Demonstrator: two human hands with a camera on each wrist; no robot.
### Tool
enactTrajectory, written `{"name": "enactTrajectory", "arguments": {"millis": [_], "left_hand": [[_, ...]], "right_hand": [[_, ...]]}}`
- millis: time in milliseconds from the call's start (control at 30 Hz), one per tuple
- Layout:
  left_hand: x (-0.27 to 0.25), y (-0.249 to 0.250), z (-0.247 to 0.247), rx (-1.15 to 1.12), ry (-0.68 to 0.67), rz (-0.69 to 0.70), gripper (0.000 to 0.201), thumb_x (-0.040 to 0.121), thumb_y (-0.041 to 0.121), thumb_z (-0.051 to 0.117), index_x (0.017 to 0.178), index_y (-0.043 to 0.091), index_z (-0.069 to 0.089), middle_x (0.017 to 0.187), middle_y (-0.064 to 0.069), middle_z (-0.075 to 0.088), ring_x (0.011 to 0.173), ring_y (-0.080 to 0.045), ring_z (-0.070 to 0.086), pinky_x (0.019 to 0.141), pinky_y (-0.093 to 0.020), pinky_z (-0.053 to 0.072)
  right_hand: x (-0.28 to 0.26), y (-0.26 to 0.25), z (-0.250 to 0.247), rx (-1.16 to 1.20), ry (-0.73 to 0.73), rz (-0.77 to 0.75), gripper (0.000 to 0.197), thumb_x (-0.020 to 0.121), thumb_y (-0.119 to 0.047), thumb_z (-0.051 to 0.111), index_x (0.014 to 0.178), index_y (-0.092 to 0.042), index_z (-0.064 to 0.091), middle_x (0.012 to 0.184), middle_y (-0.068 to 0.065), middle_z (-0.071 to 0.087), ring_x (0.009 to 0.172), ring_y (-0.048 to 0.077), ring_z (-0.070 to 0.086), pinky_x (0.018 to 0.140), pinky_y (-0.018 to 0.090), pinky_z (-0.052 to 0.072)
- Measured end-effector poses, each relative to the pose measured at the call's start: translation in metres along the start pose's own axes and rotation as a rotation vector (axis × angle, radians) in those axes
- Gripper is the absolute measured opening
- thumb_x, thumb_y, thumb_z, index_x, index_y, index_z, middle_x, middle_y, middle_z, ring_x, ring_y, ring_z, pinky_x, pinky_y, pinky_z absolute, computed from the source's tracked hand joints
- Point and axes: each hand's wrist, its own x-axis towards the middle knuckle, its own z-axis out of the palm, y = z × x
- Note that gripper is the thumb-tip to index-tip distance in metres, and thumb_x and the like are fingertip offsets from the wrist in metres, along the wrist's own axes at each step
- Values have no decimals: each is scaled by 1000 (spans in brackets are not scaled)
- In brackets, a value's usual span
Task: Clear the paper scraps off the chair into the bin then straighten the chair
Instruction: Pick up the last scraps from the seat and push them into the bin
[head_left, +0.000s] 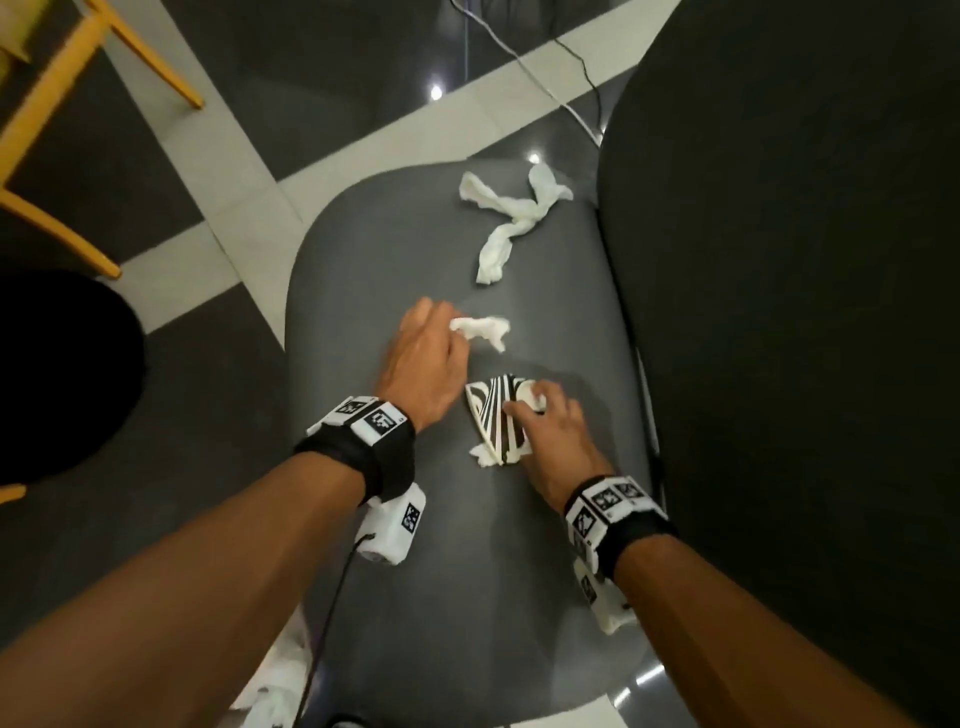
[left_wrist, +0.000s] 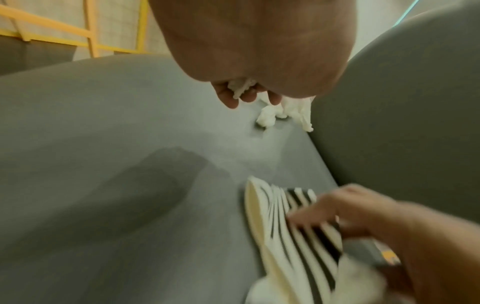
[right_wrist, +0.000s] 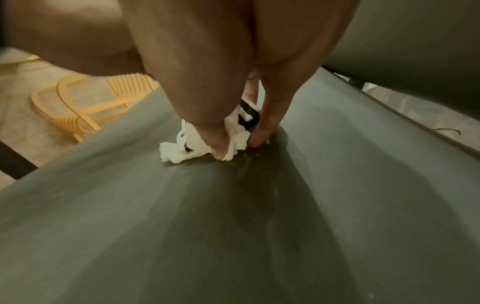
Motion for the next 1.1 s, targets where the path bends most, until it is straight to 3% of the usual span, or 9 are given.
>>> {"name": "enactTrajectory", "arguments": {"millis": [133,267,433,533,633,767,900,1000,1100], "left_hand": [[63,33,8,232,62,76,26,96,27,46,109,8,58,115,-15,54,104,-34,51,88,-45,44],[90,36,18,413,-49,139,29,96,27,51,119,14,62,143,-11,45,133,-35,40,101,-44,35],[123,38,23,601,-177,246,21,94,32,59,112,30,71,169,-8,14,156,-39,2,120,-63,13],[143,40,26,584,-233,230,23,97,27,58,117,33,66,170,-4,8,156,-38,-4,120,-68,7],[151,39,30,455,-246,205,25,99,25,54,122,27,65,164,-4,26,152,-37,16,117,-61,23],[134,33,32,456,-249,276,27,93,-2,51,116,11,58,128,-10,48,112,-34,47,93,-46,48],[93,15,20,281,-350,157,33,86,-9,44,114,5,55,118,-14,53,103,-33,49,79,-32,35],[49,-5,5,141,-338,52,30,85,-2,40,108,4,56,107,-16,57,98,-36,55,81,-37,43],[-2,-28,-19,13,-347,-79,17,89,1,40,89,11,54,99,-18,64,91,-39,60,74,-37,43]], "right_hand": [[2,6,-3,38,15,-15,72,79,6,61,141,-29,49,155,6,23,131,30,35,113,35,38],[3,1,-7,56,6,-27,71,81,7,61,141,-29,49,155,5,23,132,29,36,112,31,38],[3,-5,-17,65,-43,-14,67,84,6,56,141,-28,46,159,3,13,138,26,28,112,25,33],[5,-6,-19,90,-54,-16,66,84,6,56,139,-28,46,158,3,14,136,25,29,111,23,33],[10,-7,-17,83,-66,-7,64,83,6,57,136,-28,48,157,3,15,134,26,30,110,26,37],[14,-6,-16,62,-82,10,66,80,9,57,134,-27,50,156,4,18,132,29,33,108,28,40],[10,-2,-22,5,-96,-15,69,82,11,53,138,-29,48,153,4,21,131,29,35,109,30,38],[2,-3,-24,-20,-70,-27,59,88,1,54,138,-31,49,144,6,33,126,31,47,108,34,42],[-7,-27,-25,55,-18,-48,45,92,-9,52,132,-31,52,129,6,43,106,35,61,95,37,51]]}}
